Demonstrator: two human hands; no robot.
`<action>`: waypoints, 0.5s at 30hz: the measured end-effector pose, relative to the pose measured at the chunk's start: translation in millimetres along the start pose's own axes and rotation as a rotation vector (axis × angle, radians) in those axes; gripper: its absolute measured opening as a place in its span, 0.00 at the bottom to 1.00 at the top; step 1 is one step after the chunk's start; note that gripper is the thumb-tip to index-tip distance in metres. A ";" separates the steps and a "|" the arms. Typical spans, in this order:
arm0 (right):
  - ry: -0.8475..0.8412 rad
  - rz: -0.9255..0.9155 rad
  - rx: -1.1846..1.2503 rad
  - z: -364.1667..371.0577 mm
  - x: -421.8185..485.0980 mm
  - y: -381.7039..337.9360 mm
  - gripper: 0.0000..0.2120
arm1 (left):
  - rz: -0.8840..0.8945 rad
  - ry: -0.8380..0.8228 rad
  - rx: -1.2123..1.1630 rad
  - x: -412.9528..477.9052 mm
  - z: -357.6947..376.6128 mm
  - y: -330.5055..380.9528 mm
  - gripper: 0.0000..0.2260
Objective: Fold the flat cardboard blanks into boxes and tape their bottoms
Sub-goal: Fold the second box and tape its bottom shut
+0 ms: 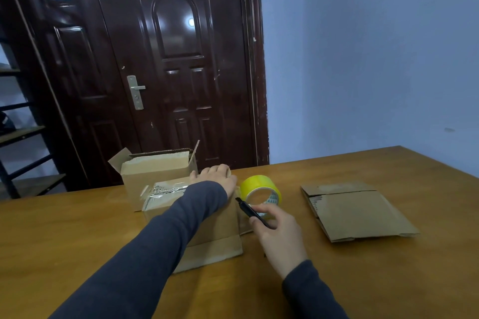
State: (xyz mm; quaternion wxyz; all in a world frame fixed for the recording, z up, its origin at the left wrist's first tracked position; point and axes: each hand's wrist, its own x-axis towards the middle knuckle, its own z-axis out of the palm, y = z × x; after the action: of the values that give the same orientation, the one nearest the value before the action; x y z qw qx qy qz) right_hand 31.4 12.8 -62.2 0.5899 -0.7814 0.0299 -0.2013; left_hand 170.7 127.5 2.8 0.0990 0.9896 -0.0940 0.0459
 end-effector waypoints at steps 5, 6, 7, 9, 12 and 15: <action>0.104 0.094 -0.293 -19.6 -8.0 -1.9 0.05 | -0.014 -0.052 -0.044 -0.1 -3.1 -0.2 0.22; 0.057 0.125 -0.460 -22.7 -10.1 0.7 0.05 | -0.024 -0.059 -0.069 -0.8 -5.9 0.7 0.22; 0.004 0.134 -0.615 -23.0 -11.5 4.5 0.07 | -0.037 -0.072 -0.100 -2.1 -9.7 2.5 0.22; -0.064 0.112 -0.809 -18.4 -14.1 10.7 0.09 | -0.114 -0.082 -0.176 -3.2 -13.7 6.2 0.22; -0.072 0.055 -0.961 -10.5 -15.2 16.0 0.12 | -0.335 -0.118 -0.580 6.0 -18.5 3.8 0.22; -0.039 0.025 -1.011 -9.5 -13.5 14.6 0.14 | -0.309 -0.066 -1.002 10.4 -32.2 -12.5 0.22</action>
State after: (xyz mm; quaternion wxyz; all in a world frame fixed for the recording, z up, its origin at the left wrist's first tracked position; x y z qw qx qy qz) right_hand 18.5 3.6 -77.5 0.1405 -0.9725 0.1221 -0.1400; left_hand 181.0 144.2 33.1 0.5627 0.8242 0.0394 -0.0510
